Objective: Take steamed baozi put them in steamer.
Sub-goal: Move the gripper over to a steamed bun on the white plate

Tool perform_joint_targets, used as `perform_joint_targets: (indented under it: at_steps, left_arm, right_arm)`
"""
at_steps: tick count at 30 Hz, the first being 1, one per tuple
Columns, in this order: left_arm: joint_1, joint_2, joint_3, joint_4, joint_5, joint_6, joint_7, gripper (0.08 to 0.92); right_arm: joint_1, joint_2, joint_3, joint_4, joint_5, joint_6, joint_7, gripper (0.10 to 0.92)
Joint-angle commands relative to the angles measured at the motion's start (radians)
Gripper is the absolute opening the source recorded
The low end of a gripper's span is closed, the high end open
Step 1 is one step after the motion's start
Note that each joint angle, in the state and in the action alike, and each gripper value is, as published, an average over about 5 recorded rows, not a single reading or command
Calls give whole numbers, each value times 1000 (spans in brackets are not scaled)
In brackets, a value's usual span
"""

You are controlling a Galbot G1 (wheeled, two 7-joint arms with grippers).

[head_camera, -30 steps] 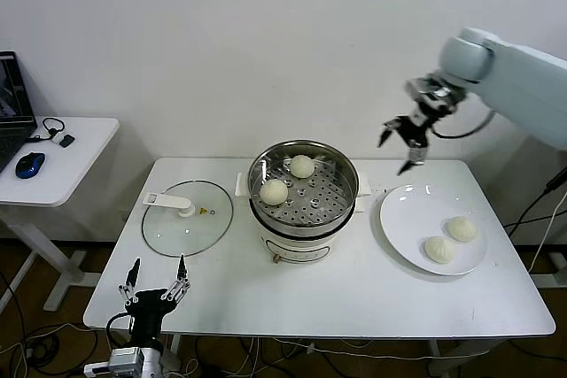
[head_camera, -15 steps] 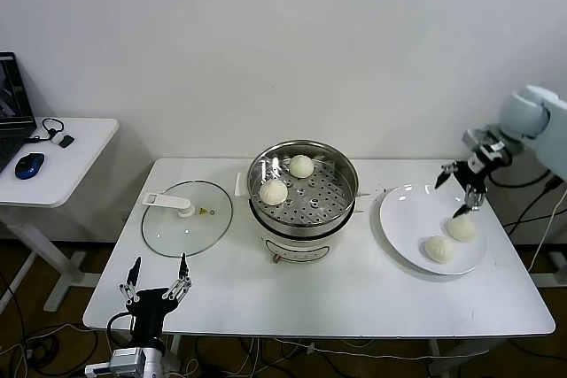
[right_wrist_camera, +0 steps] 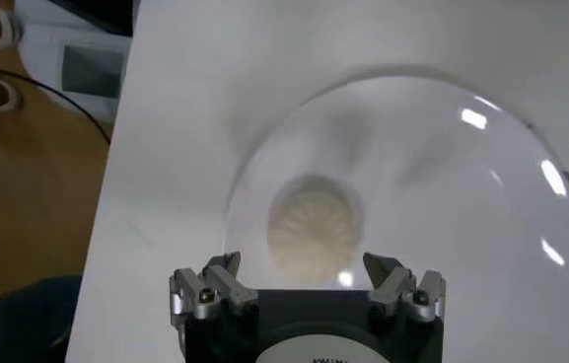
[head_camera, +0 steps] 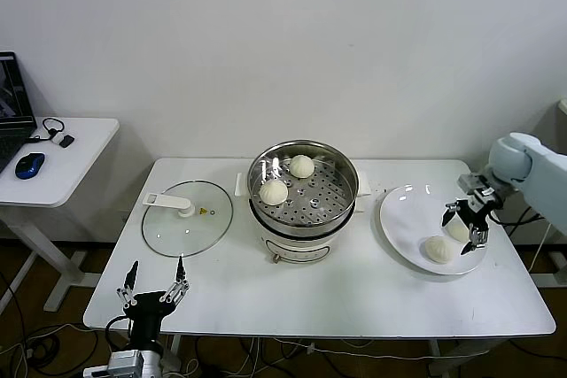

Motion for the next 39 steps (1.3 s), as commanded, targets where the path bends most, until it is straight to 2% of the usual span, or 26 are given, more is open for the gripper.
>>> perform_joint_targets:
  at_steps: [1, 39]
  left_arm:
    - [0, 2, 0, 2, 0, 0, 0, 823]
    - [-2, -1, -2, 21, -2, -4, -2, 823]
  right_arm:
    - [-94, 39, 99, -62, -92, 12, 9, 823]
    - [-135, 121, 158, -105, -161, 20, 19, 823]
